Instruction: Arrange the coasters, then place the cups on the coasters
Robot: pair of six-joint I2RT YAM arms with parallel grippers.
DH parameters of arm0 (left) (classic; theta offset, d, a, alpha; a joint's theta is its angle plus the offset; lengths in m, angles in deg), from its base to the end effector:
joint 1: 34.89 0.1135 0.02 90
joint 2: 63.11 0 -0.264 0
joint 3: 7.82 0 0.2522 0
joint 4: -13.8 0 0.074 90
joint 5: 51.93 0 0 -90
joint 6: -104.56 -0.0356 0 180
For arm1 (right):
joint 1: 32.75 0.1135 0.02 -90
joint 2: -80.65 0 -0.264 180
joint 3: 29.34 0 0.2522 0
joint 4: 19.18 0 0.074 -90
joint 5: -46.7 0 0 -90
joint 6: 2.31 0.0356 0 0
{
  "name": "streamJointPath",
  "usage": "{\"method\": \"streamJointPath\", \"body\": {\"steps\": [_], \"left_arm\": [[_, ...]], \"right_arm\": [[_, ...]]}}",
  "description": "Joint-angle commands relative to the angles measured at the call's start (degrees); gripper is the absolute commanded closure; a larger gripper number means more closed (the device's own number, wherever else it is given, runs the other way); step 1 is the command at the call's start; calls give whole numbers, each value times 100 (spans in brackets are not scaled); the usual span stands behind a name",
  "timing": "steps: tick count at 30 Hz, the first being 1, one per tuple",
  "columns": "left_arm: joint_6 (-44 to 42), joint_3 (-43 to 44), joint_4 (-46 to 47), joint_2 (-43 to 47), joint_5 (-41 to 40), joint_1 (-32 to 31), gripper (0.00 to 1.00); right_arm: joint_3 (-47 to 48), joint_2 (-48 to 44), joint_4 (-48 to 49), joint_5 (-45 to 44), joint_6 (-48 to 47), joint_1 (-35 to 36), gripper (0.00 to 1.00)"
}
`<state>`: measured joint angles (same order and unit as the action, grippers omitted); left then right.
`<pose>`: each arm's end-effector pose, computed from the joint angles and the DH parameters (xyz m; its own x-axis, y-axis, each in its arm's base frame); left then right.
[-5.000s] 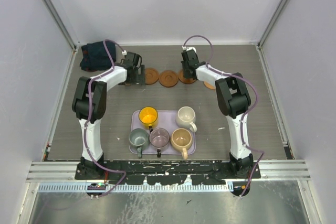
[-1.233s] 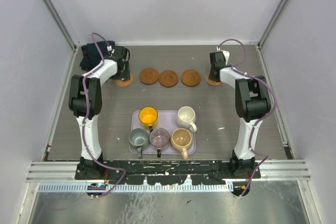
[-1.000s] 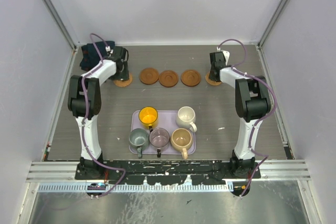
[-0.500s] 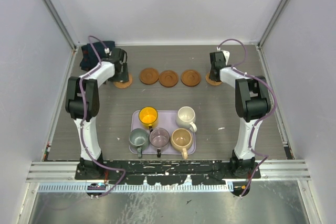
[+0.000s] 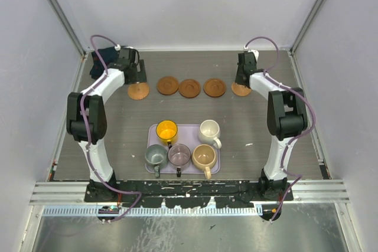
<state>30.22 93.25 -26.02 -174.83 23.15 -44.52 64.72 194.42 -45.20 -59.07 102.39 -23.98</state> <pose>0.4300 -0.0637 0.2285 -0.7322 -0.1403 -0.6665 -0.2052 0.9785 0.0194 0.4357 0.0574 0.1925 -0.6742 0.1431 -0.7246 0.2190 0.9757 -0.0111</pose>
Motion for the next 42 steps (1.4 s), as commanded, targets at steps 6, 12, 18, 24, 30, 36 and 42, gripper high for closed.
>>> {"method": "streamJointPath", "body": {"steps": [6, 12, 18, 24, 30, 36, 42], "left_arm": [[-3, -183, 714, 378, 339, -168, 2], [-323, 26, 789, 89, 14, -588, 2], [-569, 647, 503, -511, -261, -994, 2], [-745, 1168, 32, -993, -586, -1209, 2], [-799, 1422, -222, -1193, -734, -1276, 2], [-972, 1734, -491, -1451, -969, -1359, 2], [-1064, 1829, -490, -1584, -900, -1454, 2]], "right_arm": [[-669, -1320, 441, 576, 146, 155, 99], [-1279, -1889, 691, 725, 198, 377, 99], [-1965, -2305, 1170, 1023, 402, 597, 99], [-2131, -2410, 1169, 1023, 397, 709, 99], [-2225, -2383, 1219, 1023, 435, 783, 99], [-2267, -2327, 1257, 1036, 433, 873, 99], [-2258, -2272, 1269, 1041, 440, 917, 99]]}}
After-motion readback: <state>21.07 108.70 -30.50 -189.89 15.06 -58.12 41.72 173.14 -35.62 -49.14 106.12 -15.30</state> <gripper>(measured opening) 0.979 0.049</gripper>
